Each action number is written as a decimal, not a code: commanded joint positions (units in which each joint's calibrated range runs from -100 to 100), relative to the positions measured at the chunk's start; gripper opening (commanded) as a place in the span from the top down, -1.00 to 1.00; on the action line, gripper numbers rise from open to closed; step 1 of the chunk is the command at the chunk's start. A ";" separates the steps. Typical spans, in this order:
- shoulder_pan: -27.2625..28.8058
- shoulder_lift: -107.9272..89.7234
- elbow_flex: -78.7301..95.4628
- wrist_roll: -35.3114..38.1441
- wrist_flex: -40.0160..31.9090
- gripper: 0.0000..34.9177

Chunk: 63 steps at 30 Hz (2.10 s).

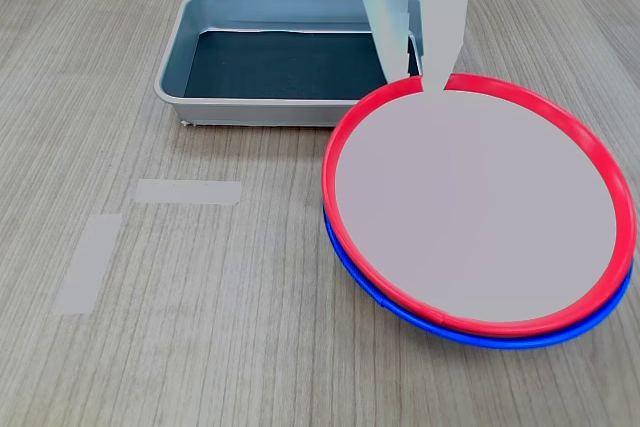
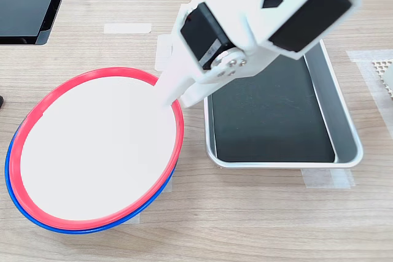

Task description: Lift the stacked dish and set it down on the table.

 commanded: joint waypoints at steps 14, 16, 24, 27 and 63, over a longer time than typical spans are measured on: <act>-0.33 9.42 -7.12 1.90 -6.11 0.54; -0.33 10.02 -7.12 2.10 -6.60 0.61; -0.24 9.25 -6.67 2.10 -7.18 0.99; -0.14 7.46 -5.94 2.00 -8.58 0.99; 27.91 4.56 1.07 1.12 -11.97 1.00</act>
